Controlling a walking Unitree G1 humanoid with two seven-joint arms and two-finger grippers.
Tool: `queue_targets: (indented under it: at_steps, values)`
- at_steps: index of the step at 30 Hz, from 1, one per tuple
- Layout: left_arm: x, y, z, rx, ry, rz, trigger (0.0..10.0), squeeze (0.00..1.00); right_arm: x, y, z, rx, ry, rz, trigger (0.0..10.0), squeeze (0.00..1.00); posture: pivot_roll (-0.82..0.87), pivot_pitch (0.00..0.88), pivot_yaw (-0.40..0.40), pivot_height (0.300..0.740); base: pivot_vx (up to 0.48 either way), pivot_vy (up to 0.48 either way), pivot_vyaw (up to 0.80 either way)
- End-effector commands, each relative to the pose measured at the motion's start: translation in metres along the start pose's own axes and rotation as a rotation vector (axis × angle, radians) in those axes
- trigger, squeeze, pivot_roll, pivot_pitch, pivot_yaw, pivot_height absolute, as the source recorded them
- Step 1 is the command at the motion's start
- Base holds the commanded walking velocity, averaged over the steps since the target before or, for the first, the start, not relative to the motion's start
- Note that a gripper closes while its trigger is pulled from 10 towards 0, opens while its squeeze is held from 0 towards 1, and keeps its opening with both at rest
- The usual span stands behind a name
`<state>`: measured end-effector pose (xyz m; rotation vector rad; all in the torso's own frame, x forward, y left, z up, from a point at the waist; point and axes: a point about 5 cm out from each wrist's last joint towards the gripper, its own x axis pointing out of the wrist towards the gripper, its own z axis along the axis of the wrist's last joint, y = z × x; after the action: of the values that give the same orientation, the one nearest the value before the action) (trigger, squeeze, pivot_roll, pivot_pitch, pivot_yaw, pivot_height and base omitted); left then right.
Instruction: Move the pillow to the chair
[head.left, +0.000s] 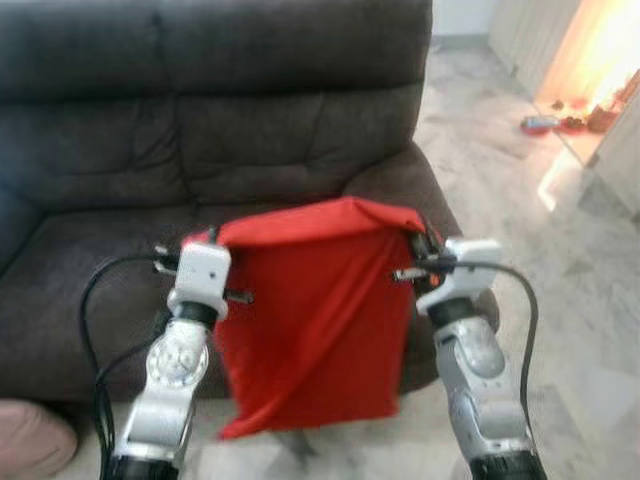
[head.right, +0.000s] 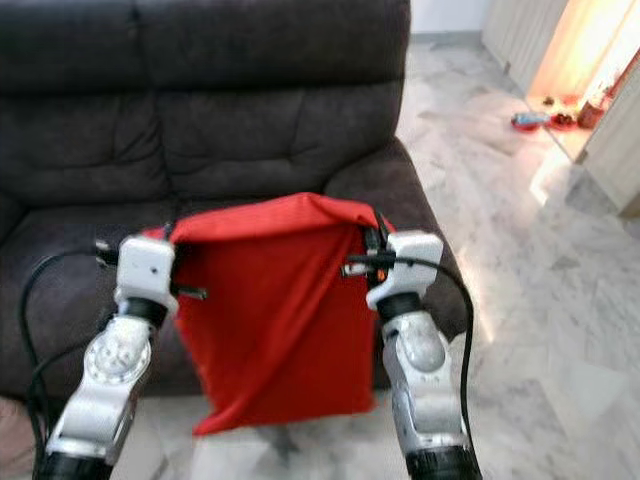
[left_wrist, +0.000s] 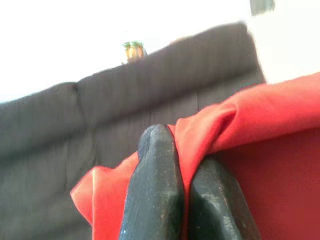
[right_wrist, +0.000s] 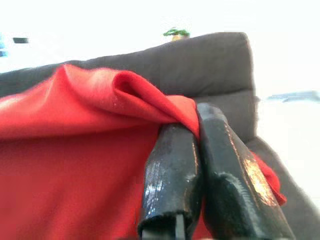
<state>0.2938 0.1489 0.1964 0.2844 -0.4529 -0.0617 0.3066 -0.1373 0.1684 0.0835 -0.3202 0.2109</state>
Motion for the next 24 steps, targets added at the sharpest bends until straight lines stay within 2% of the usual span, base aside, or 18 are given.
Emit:
queue_targets:
  at_steps: [1,3,9,11,13,18,21,24]
  values:
    - [0.009,0.012,0.026,0.029,-0.114,0.033,10.0,0.0,0.017,0.005,0.054,0.005,-0.232,0.009,10.0,0.0,0.0,0.061,0.018,0.74,0.424,0.0,0.0]
    - [0.017,0.017,0.044,0.038,-0.175,0.049,10.0,0.0,0.026,0.01,0.081,0.012,-0.325,0.024,10.0,0.0,-0.01,0.057,0.018,0.74,0.429,0.0,0.0]
    - [0.026,0.022,0.071,0.044,-0.253,0.061,10.0,0.0,0.03,0.019,0.107,0.032,-0.411,0.051,10.0,0.0,0.0,0.053,0.017,0.74,0.428,0.0,0.0]
    - [0.026,0.022,0.071,0.044,-0.253,0.061,10.0,0.0,0.03,0.019,0.107,0.032,-0.411,0.051,10.0,0.0,0.0,0.053,0.017,0.74,0.428,0.0,0.0]
    - [0.028,0.023,0.08,0.045,-0.267,0.063,10.0,0.0,0.031,0.023,0.112,0.034,-0.415,0.074,10.0,0.0,-0.01,0.051,0.014,0.74,0.428,0.0,0.0]
    - [0.027,0.02,0.081,0.04,-0.263,0.058,10.0,0.0,0.029,0.023,0.101,0.022,-0.37,0.082,10.0,0.0,0.0,0.051,0.01,0.74,0.43,0.0,0.0]
    - [0.025,0.018,0.077,0.033,-0.246,0.05,10.0,0.0,0.026,0.024,0.09,0.004,-0.322,0.104,10.0,0.0,0.0,0.054,0.009,0.74,0.431,0.0,0.66]
    - [0.023,0.013,0.074,0.014,-0.226,0.024,10.0,0.0,0.024,0.025,0.08,0.053,-0.264,0.122,10.0,0.0,0.0,0.058,0.009,0.74,0.428,0.0,0.0]
